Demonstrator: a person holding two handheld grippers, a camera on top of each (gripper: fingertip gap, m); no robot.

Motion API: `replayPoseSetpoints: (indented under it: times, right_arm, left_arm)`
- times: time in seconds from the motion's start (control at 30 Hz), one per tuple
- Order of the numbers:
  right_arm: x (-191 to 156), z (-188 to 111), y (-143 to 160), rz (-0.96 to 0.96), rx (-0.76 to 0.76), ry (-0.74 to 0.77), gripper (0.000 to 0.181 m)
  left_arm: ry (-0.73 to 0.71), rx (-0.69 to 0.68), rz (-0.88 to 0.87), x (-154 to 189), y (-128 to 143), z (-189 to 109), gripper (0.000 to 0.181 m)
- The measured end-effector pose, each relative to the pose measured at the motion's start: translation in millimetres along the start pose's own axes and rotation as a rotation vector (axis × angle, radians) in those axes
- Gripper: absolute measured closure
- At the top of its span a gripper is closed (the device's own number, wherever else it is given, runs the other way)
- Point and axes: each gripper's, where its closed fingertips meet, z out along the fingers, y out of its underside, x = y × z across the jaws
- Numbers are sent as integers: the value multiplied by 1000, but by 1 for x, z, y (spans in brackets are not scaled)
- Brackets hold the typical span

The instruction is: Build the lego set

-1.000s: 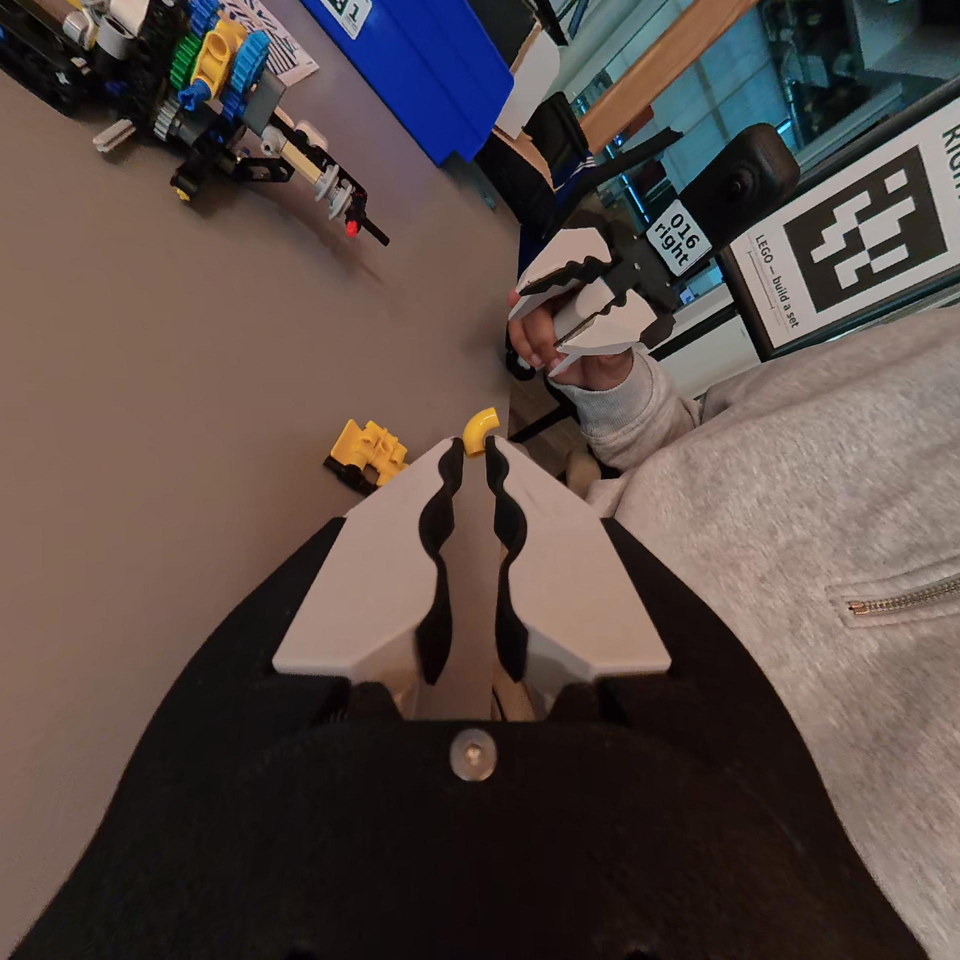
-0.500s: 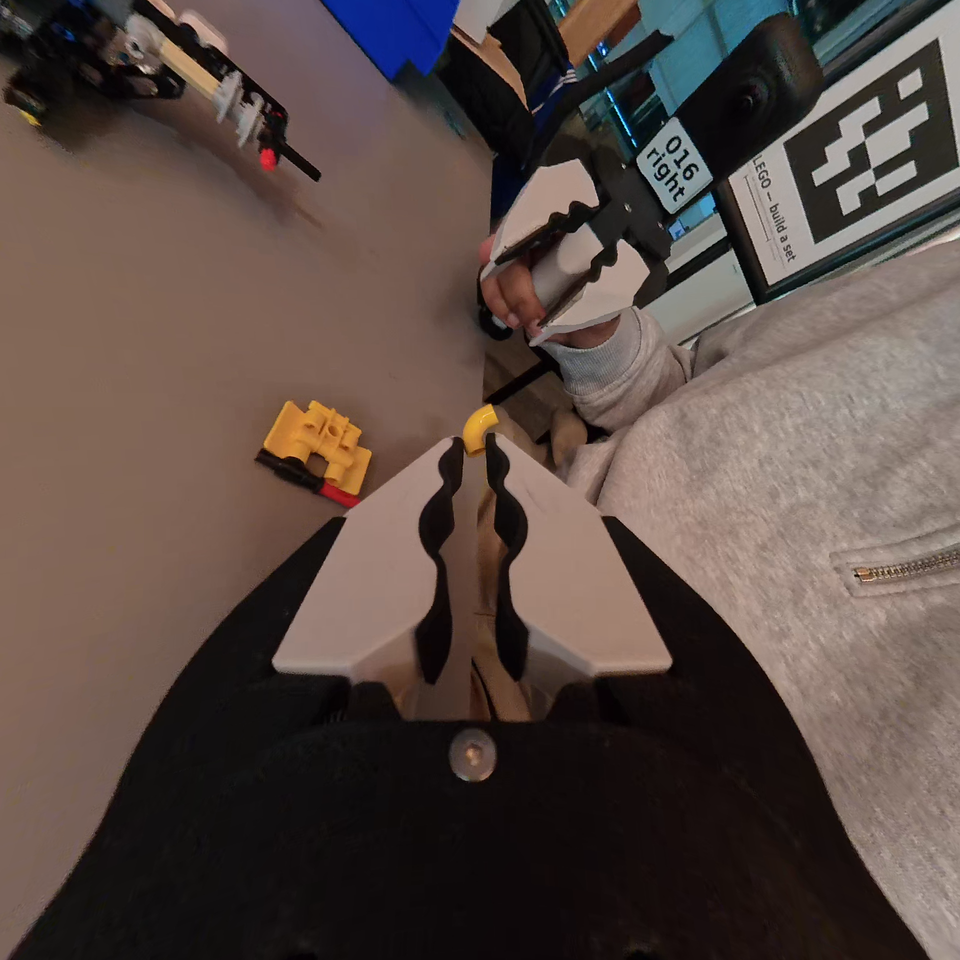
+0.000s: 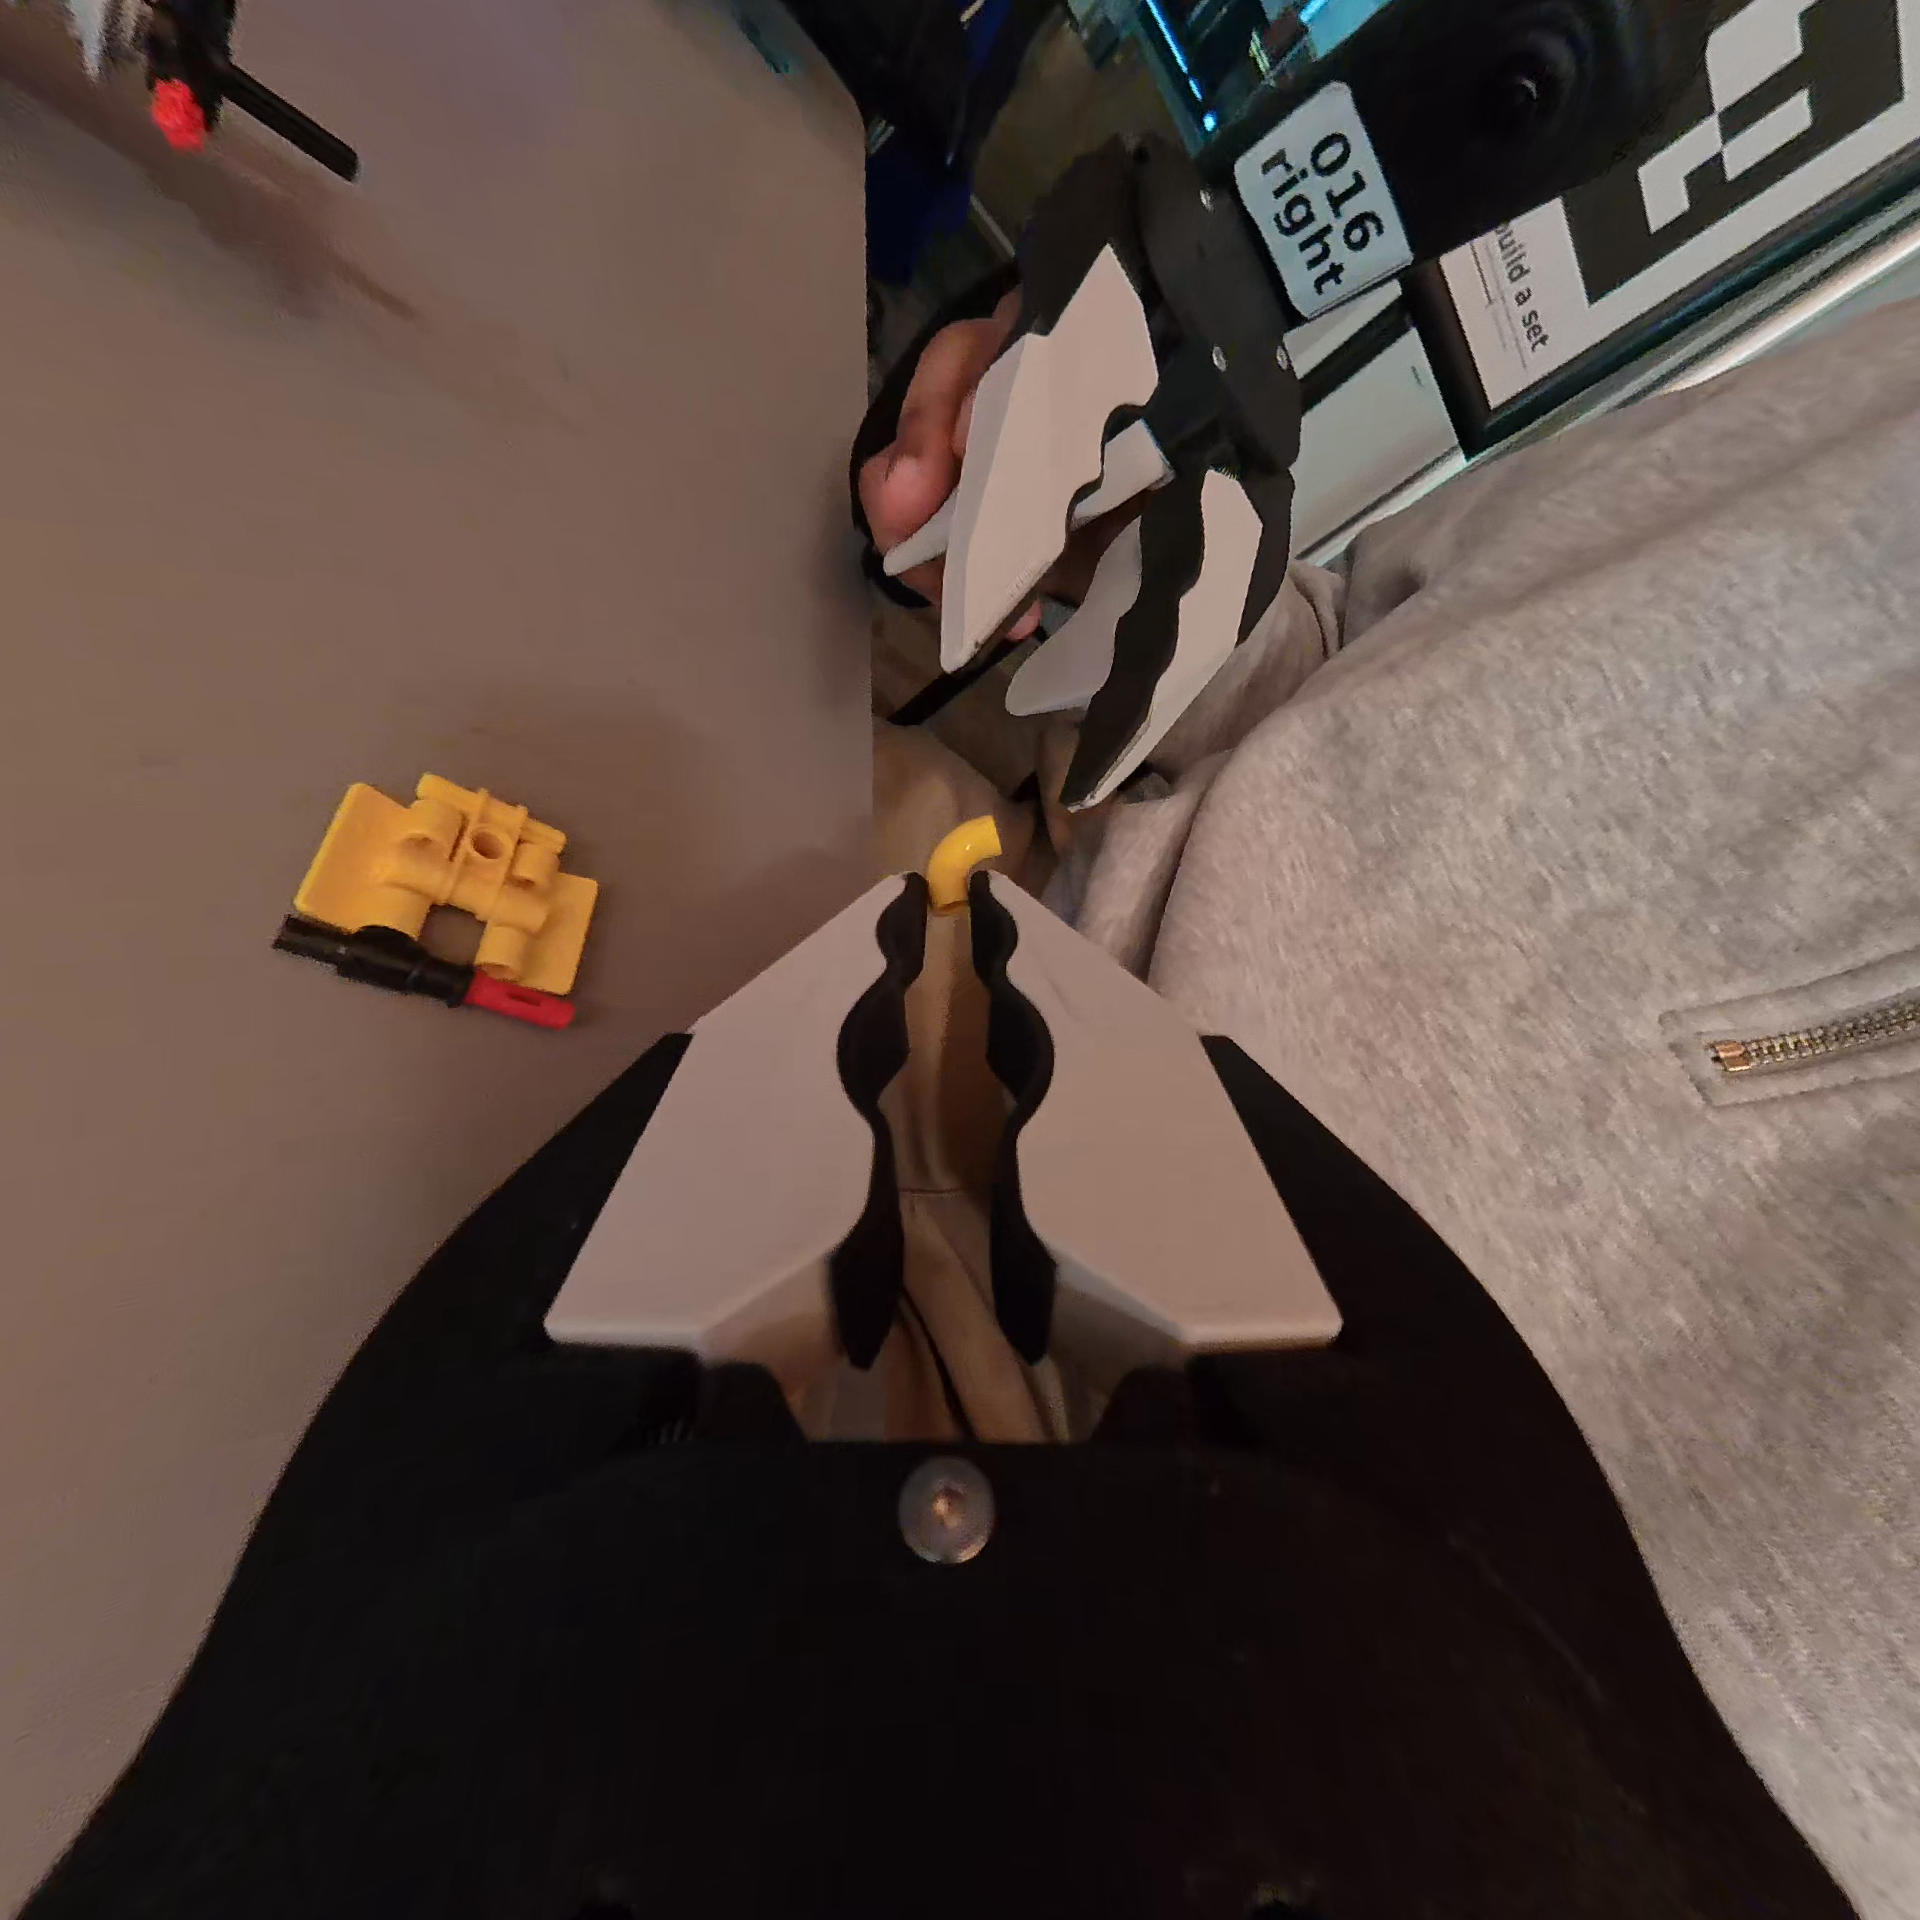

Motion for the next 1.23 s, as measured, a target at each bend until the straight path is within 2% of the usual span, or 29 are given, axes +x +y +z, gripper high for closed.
replayPoseSetpoints:
  times: [0.1, 0.3, 0.43, 0.5, 0.7, 0.87, 1.0, 1.13, 1.23]
  right_arm:
    - [-4, 2, 1, -44, -20, -2, 158]
    - [-16, 8, 13, -152, -102, -25, 159]
    - [-16, 11, 22, -254, -165, 7, 173]
    - [-16, 12, 23, -288, -170, 16, 173]
    - [-18, 12, 20, -267, -150, 2, 169]
    - [-25, 13, 22, -264, -156, -29, 174]
    - [-21, 12, 19, -232, -146, -15, 175]
    - [-3, 7, 19, -126, -150, 52, 175]
    - [17, 2, 30, 35, -202, 125, 175]
  left_arm:
    - [19, -27, 0, 3, 5, 4, 175]
    - [51, -34, -21, 5, 6, 5, 174]
    - [65, -38, -31, 6, 8, 5, 174]
    - [68, -45, -33, 6, 9, 5, 174]
    - [83, -58, -45, 8, 11, 7, 174]
    - [92, -75, -52, 8, 14, 8, 175]
    - [94, -36, -50, 8, 8, 6, 174]
    - [-36, 77, -21, -12, -10, -7, 154]
    - [-234, 147, 36, -37, -21, -22, 139]
